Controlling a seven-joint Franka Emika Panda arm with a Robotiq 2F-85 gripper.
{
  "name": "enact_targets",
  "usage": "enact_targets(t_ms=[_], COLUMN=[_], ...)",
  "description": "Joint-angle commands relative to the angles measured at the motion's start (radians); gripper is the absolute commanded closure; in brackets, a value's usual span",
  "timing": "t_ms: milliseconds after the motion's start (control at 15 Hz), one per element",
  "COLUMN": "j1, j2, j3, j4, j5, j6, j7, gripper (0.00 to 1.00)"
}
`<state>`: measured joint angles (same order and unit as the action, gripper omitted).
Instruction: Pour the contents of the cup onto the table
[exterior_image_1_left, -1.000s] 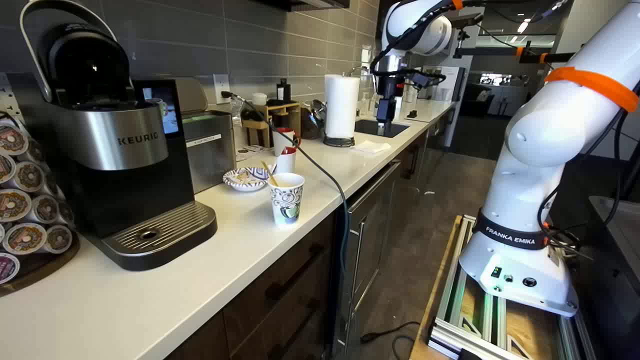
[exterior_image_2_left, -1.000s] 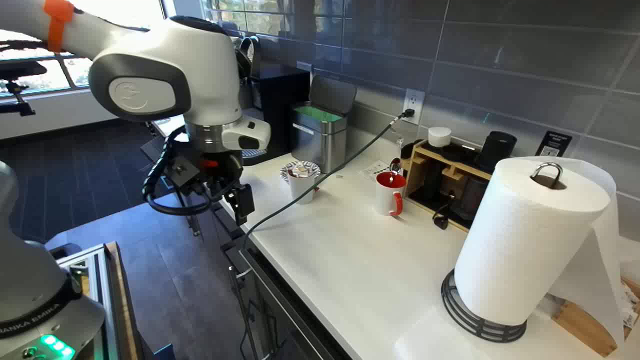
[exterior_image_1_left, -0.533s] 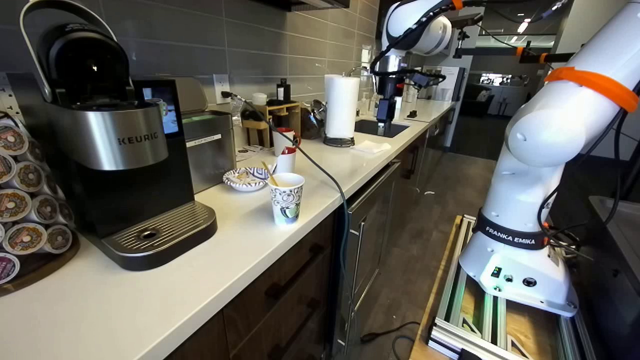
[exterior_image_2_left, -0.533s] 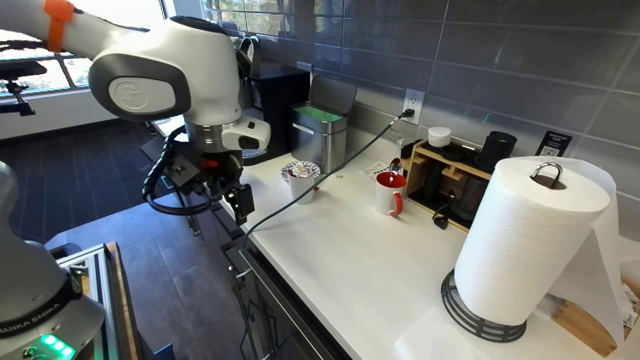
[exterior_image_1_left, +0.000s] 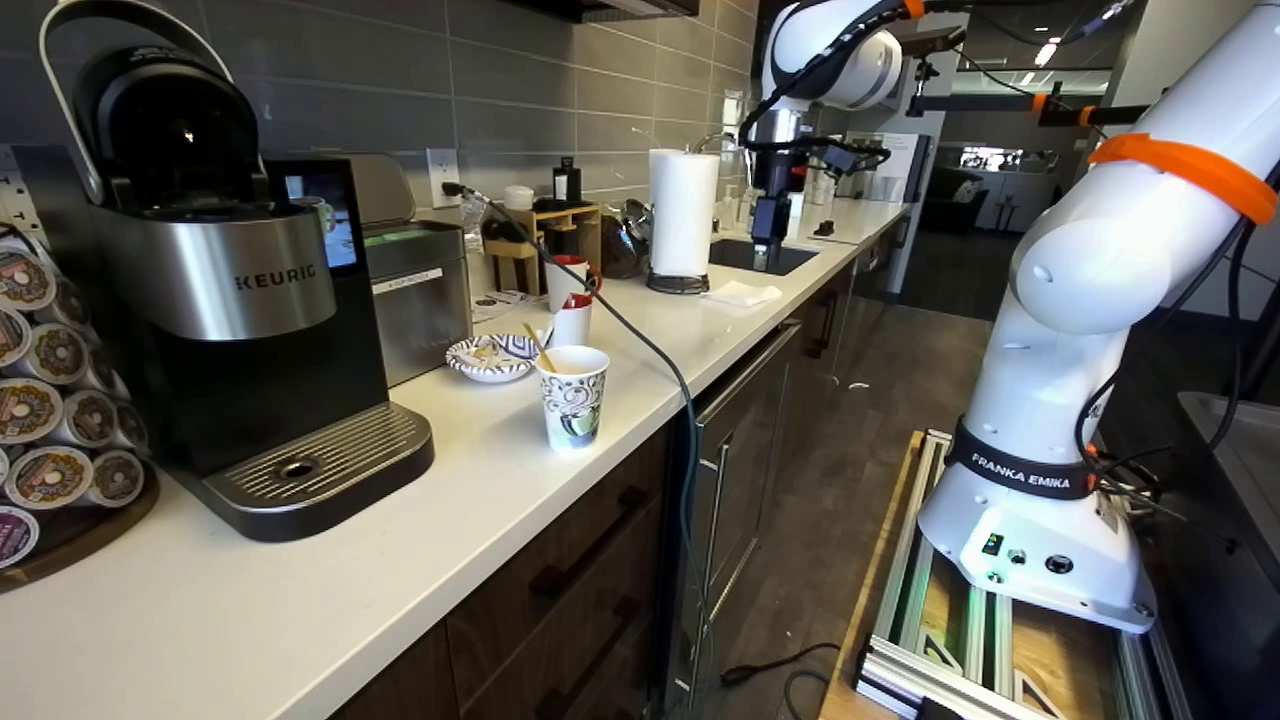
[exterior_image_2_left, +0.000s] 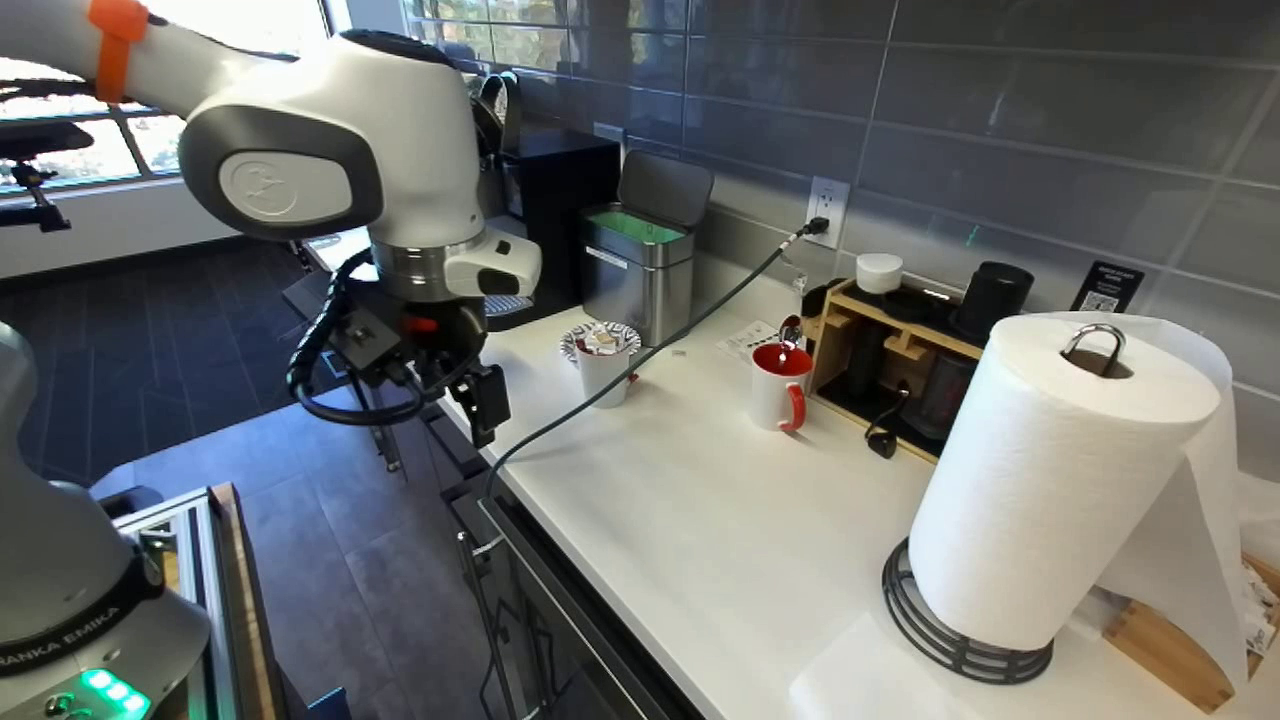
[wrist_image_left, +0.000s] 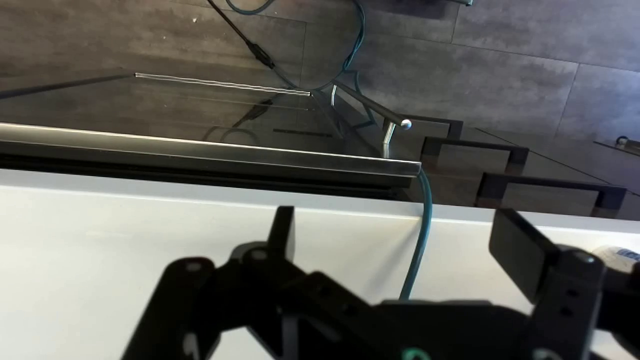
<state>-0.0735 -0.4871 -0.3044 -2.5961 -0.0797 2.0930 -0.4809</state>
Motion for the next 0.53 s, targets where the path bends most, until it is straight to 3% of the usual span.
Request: enact_targets(t_ms=[0,467], j1=[0.036,0.105], j2=[0.076,0.229], j3=[0.062,0.228], j4=[0.062,0.202], j5=[0.054,0.200], j6=[0.019,0.073], j7=[0.050,0.315], gripper=[0.00,0.00])
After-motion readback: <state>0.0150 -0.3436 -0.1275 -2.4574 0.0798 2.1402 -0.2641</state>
